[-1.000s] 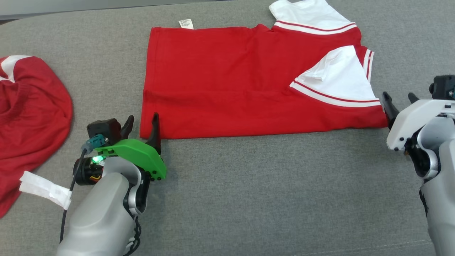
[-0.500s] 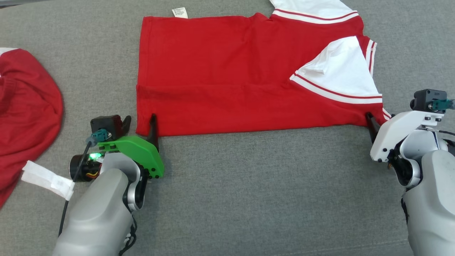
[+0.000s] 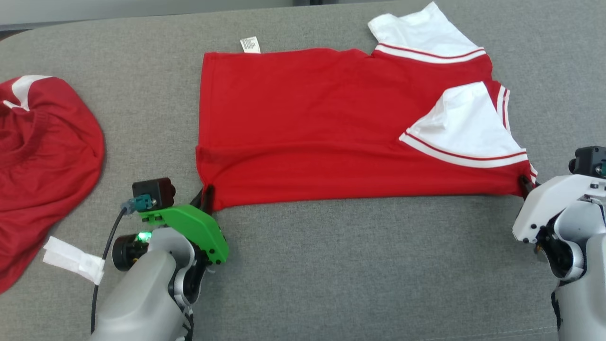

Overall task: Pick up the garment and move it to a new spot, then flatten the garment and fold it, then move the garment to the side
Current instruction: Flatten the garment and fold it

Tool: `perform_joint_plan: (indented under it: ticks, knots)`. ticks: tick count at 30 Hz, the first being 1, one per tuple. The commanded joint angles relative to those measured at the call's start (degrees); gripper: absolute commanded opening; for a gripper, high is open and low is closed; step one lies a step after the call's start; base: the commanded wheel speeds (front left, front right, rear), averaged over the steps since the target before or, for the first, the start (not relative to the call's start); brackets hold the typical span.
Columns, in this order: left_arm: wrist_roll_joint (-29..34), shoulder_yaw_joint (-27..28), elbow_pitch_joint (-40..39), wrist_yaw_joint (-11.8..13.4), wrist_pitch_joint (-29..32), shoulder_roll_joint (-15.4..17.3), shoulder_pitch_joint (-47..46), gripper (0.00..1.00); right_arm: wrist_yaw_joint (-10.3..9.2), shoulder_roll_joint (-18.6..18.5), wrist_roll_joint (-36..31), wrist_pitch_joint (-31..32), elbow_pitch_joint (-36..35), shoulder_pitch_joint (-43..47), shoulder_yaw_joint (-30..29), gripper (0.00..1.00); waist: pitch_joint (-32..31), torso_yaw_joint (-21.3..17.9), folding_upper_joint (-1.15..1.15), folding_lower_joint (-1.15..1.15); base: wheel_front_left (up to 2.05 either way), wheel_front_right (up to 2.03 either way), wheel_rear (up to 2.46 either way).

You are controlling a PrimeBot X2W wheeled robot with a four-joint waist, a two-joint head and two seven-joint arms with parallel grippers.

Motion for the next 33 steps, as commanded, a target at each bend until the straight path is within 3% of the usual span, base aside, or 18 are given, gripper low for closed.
perform_joint_plan:
  ticks: [1, 5, 11, 12, 13, 14, 23, 27, 33]
  knots:
    - [-0.82, -0.56, 0.27, -0.08, 1.27, 0.95, 3.63, 0.00, -0.13, -0.10, 0.54, 0.62, -1.28, 1.73, -0.80, 0.00, -1.89, 0.18, 0.00, 0.00, 0.00, 0.00, 0.00]
    - [-1.44, -0.98, -5.34, 0.88, 2.77, 2.51, 8.29, 0.00, -0.12, 0.64, 0.56, 2.90, -5.51, 6.03, -2.38, 0.00, -3.41, 0.19, 0.00, 0.00, 0.00, 0.00, 0.00]
    - [-1.05, -1.42, -15.33, 5.94, 4.65, 5.77, 15.06, 0.00, -0.12, 2.22, 0.49, 4.88, -9.09, 11.04, -4.93, 0.00, -4.43, 0.53, 0.00, 0.00, 0.00, 0.00, 0.00]
    - [-1.26, -1.44, -16.53, 6.72, 5.17, 6.14, 15.97, 0.05, -0.12, 2.32, 0.43, 5.00, -9.34, 11.50, -5.16, 0.00, -4.50, 0.58, 0.00, 0.00, 0.00, 0.00, 0.00]
    - [-1.53, -1.55, -17.93, 7.47, 5.74, 6.49, 16.92, 0.49, -0.13, 2.42, 0.31, 4.98, -9.53, 11.91, -5.39, 0.40, -4.56, 0.64, 0.00, 0.00, 0.00, 0.00, 0.00]
    - [-1.62, -1.58, -19.43, 8.08, 6.20, 6.89, 17.69, 1.00, -0.12, 2.52, 0.09, 4.74, -9.82, 12.10, -5.84, 1.00, -4.62, 0.68, 0.00, 0.00, 0.00, 0.00, 0.00]
    - [-0.10, -1.01, -25.78, 9.93, 8.73, 10.57, 14.66, 1.00, -0.10, 2.56, -1.81, 4.87, -11.94, 6.24, -2.72, 1.00, -4.03, 0.73, 0.00, 0.00, 0.00, 0.00, 0.00]
    - [0.29, -0.40, -25.43, 9.80, 11.97, 12.09, 8.97, 1.00, -0.09, -0.17, 0.81, 7.92, -11.96, -1.62, 2.26, 1.00, -2.15, 0.21, 0.00, 0.00, 0.00, 0.00, 0.00]
    - [1.41, -0.34, -21.45, 8.43, 17.10, 11.24, -3.67, 1.00, -0.09, -6.04, 2.77, 9.99, -4.94, -16.28, 9.79, 1.00, 2.81, -0.17, 0.00, 0.00, 0.00, 0.00, 0.00]
